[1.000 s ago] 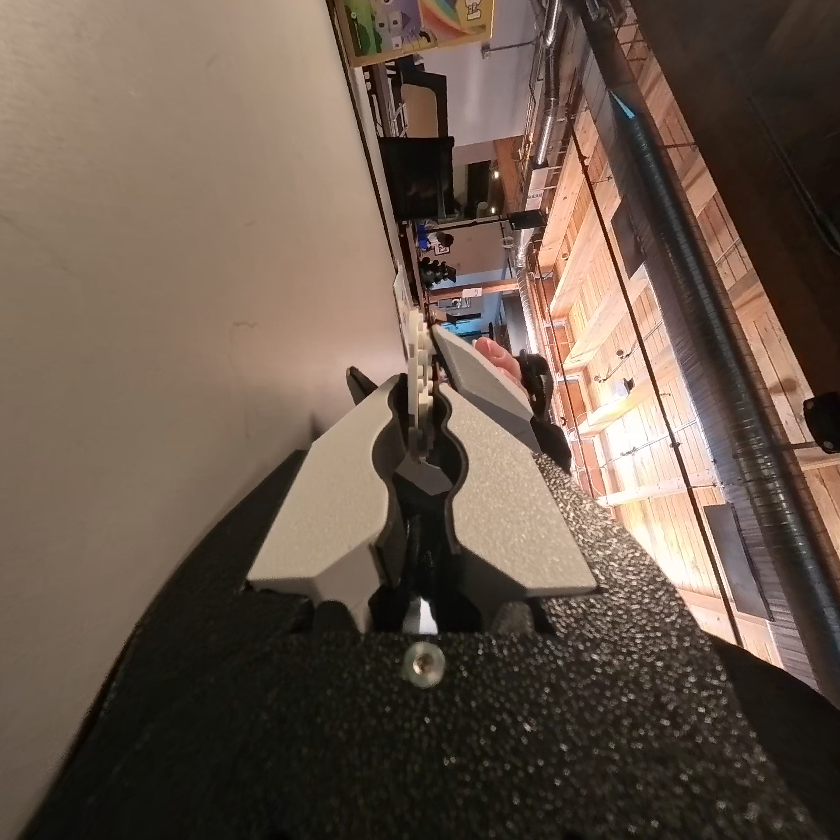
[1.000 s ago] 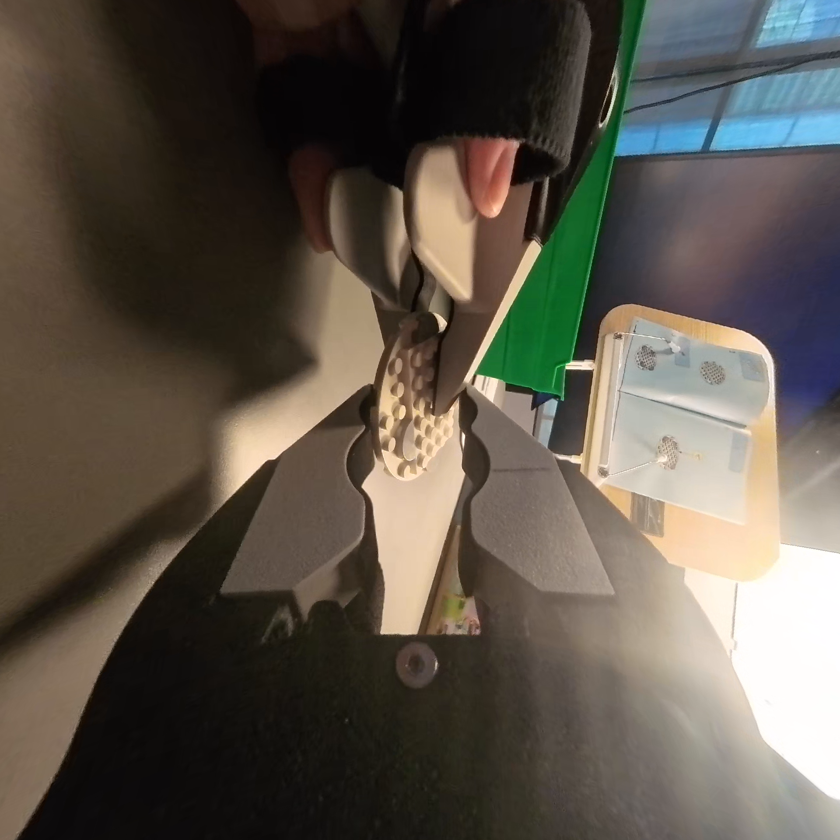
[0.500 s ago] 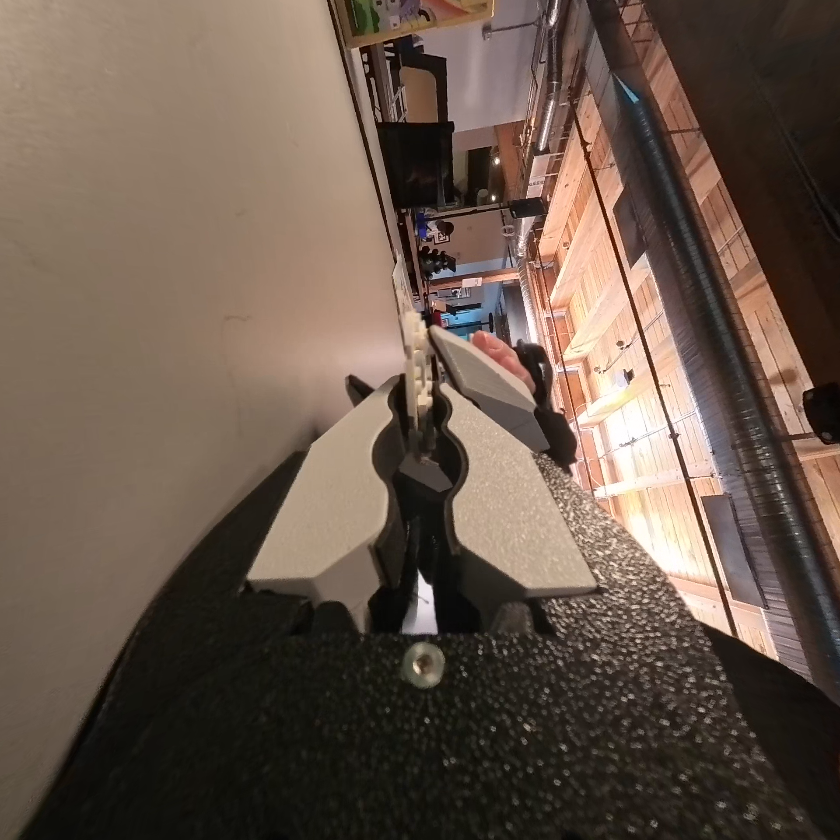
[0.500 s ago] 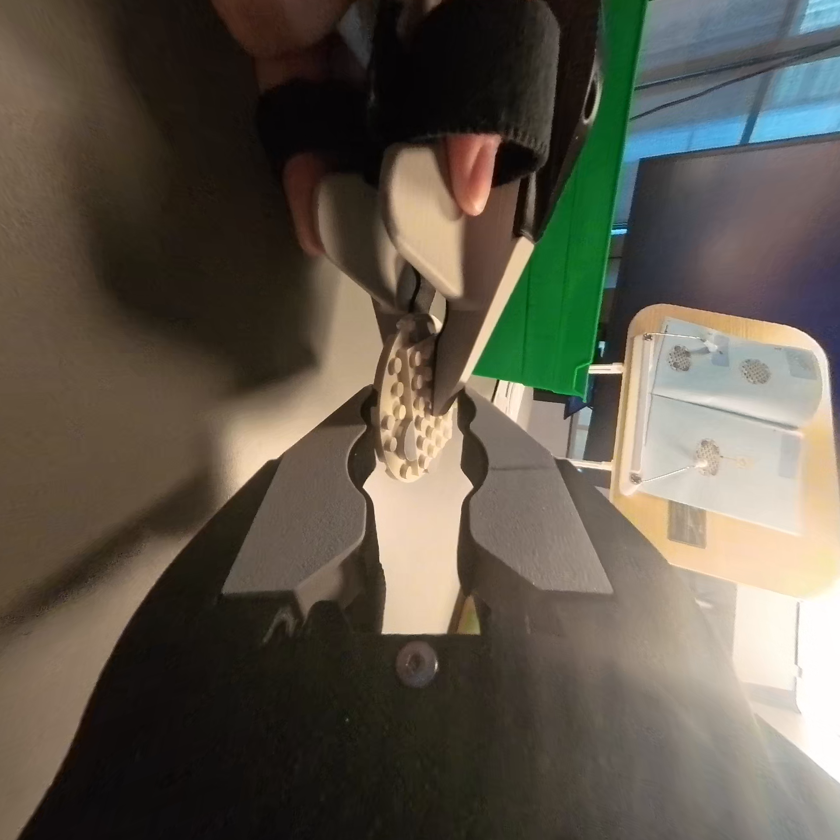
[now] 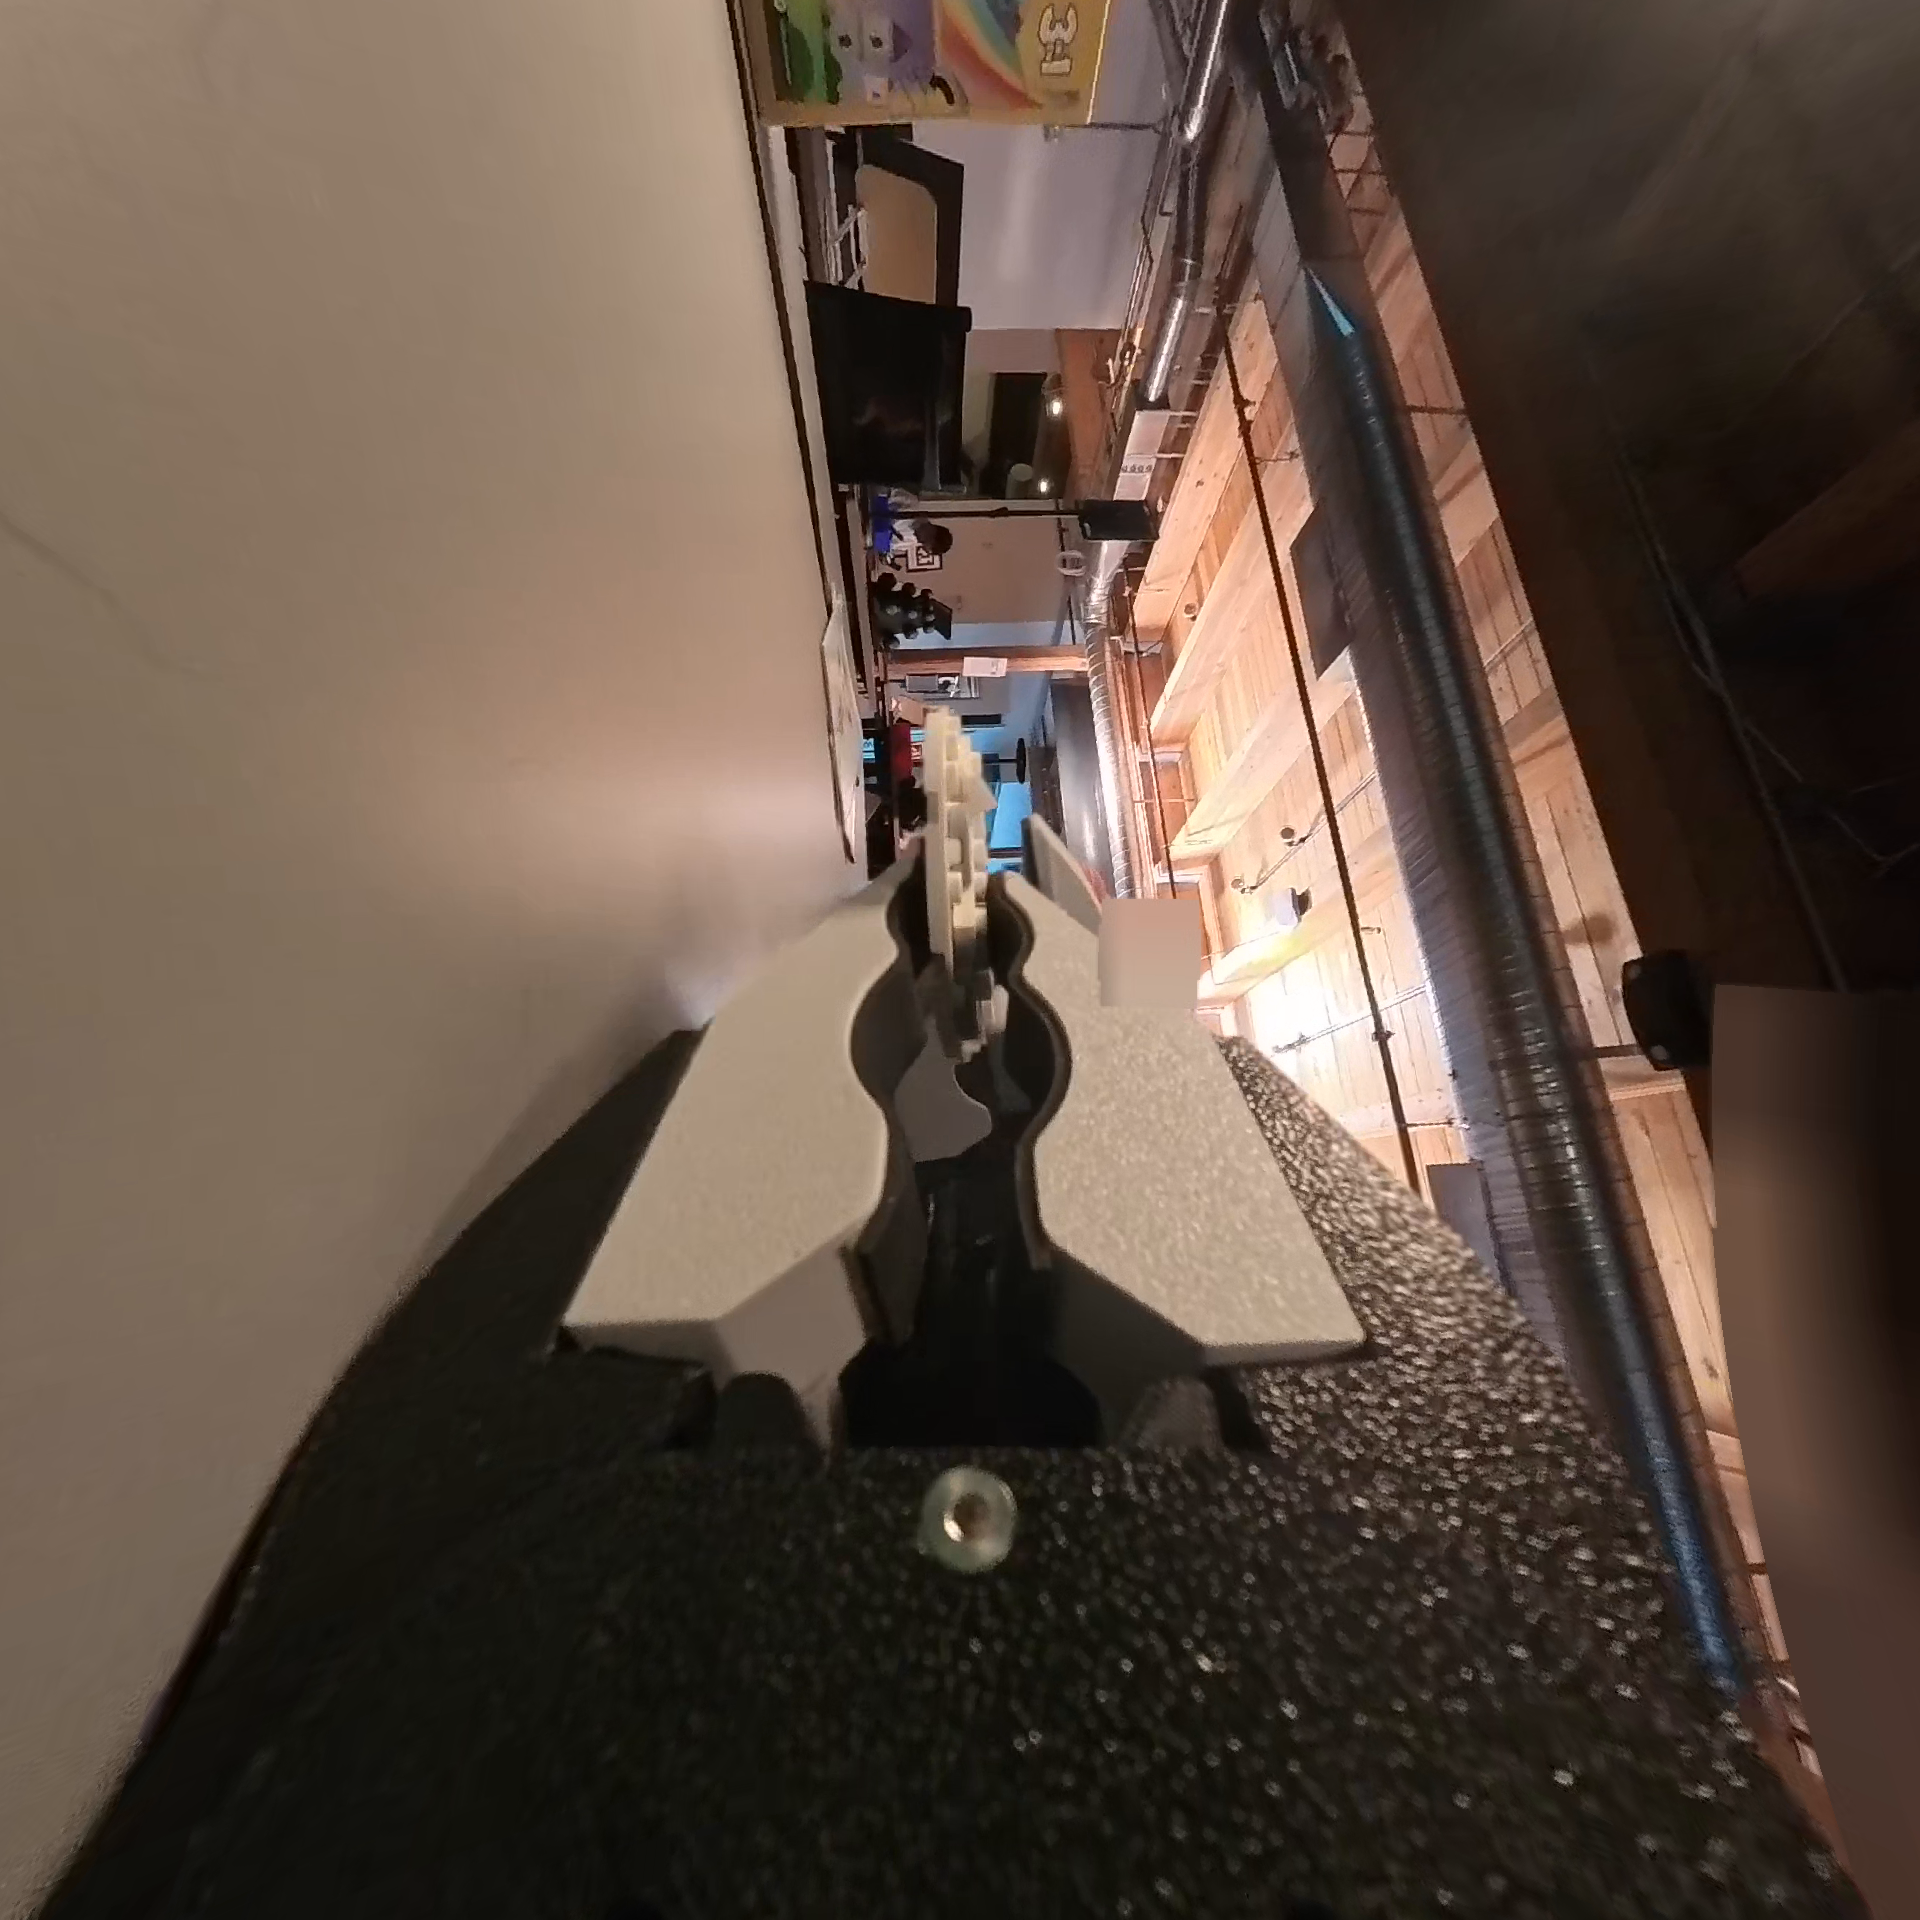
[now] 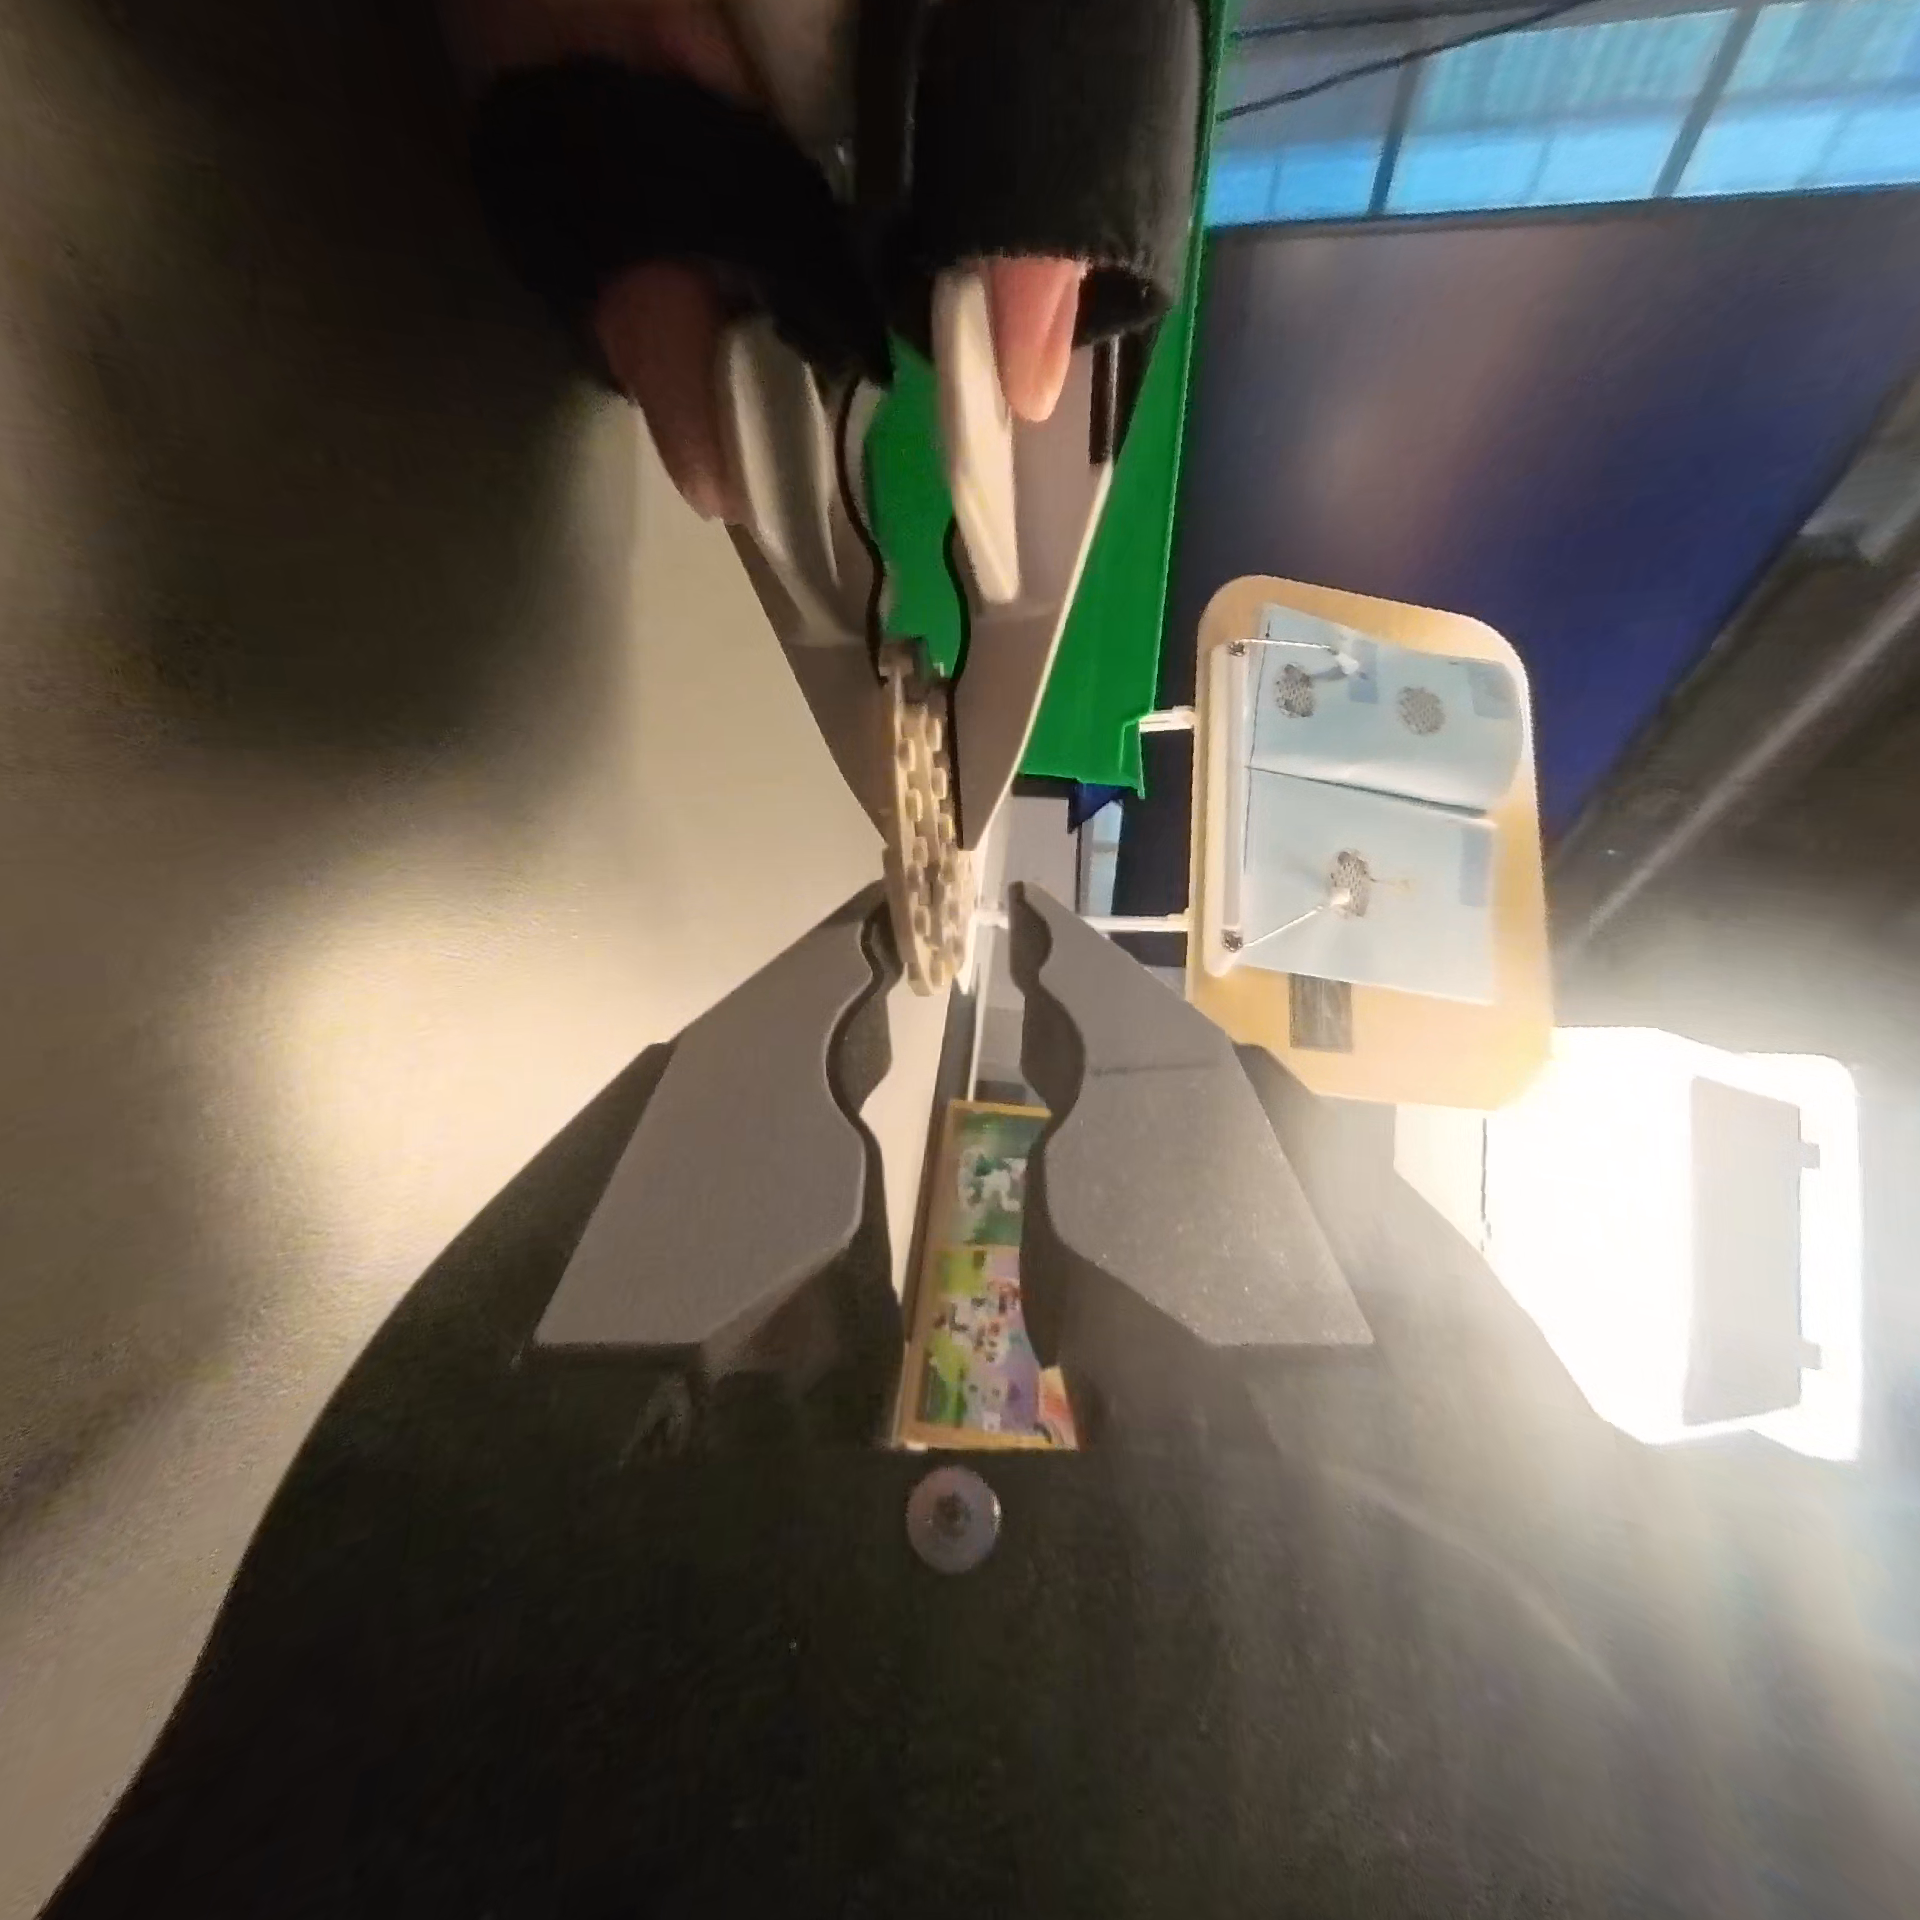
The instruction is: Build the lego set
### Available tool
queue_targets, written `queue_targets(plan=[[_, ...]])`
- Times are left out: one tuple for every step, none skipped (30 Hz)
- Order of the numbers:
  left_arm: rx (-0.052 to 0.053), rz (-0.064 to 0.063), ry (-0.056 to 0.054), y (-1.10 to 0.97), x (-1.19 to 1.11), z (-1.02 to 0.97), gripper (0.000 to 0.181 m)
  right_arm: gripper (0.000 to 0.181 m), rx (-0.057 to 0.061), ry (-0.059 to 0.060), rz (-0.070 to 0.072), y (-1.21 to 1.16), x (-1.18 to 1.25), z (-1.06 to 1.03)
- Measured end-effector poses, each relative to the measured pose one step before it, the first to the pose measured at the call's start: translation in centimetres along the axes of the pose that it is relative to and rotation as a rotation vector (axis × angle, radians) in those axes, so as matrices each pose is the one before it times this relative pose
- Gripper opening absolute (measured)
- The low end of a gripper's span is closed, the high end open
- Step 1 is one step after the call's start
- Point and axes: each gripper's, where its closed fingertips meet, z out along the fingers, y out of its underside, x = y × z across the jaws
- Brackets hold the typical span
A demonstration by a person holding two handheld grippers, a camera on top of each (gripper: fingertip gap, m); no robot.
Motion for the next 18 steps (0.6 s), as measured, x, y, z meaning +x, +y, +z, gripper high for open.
queue_targets(plan=[[-0.005,0.0036,-0.0017,0.064,0.137,0.029,0.006,0.018,-0.0096,0.0096,-0.0127,0.029,0.111,0.007],[-0.0048,0.0051,-0.0039,0.06,0.095,0.03,0.007,0.017,-0.0034,0.0115,-0.0286,-0.091,0.078,-0.021],[-0.0025,0.0,-0.0004,0.041,0.093,0.01,0.006,0.017,-0.0033,0.0099,-0.0262,-0.095,0.064,-0.013],[-0.0034,-0.0083,-0.0012,0.072,0.009,0.022,0.006,0.016,-0.0014,0.0011,-0.0087,-0.078,-0.018,0.01],[-0.0027,-0.0091,0.0044,0.089,0.064,0.01,0.006,0.014,0.0013,-0.0011,0.0019,-0.067,-0.029,-0.005],[0.0001,-0.0083,0.0068,0.047,0.122,0.003,0.006,0.013,-0.0007,0.004,-0.0002,-0.017,0.057,-0.019],[-0.0005,-0.0041,0.0031,0.043,0.131,0.007,0.006,0.009,-0.0025,0.0042,-0.0045,0.019,0.05,-0.031],[-0.0009,0.0025,0.0012,0.035,0.129,-0.003,0.007,0.008,-0.0028,0.0079,-0.0048,0.006,0.102,-0.043],[-0.0005,0.006,0.0006,0.043,0.136,0.003,0.007,0.007,-0.0031,0.0073,-0.0039,-0.005,0.128,-0.059],[0.001,0.0176,0.003,0.054,0.191,-0.014,0.006,0.007,-0.0017,0.0046,-0.0019,-0.029,0.157,-0.062],[0.0024,0.0232,0.0004,0.047,0.201,-0.032,0.007,0.007,0.0007,0.0051,0.0002,-0.036,0.195,-0.071],[0.0032,0.0183,0.0059,0.029,0.333,-0.01,0.007,0.007,0.0012,0.0083,0.0002,-0.034,0.26,-0.064],[0.0022,0.0121,0.0122,0.022,0.4,0.028,0.006,0.008,0.0,0.0116,-0.0021,-0.006,0.353,-0.07],[0.0049,0.0096,0.0252,-0.058,0.539,0.029,0.013,0.005,-0.0024,0.0075,-0.001,0.063,0.347,-0.062],[0.014,0.0057,0.0235,-0.219,0.49,-0.05,0.026,0.005,-0.0028,0.0078,0.0046,0.126,0.417,-0.1],[0.0123,0.0092,0.03,-0.257,0.553,-0.113,0.035,0.006,0.0049,0.0181,0.0092,0.064,0.65,-0.189],[0.0038,0.0162,0.0337,-0.167,0.626,-0.143,0.043,0.006,0.0108,0.0195,0.0127,-0.049,0.817,-0.278],[-0.0022,0.0282,0.022,-0.105,0.525,-0.138,0.049,0.006,0.0065,0.0151,0.0128,-0.01,0.843,-0.293]])
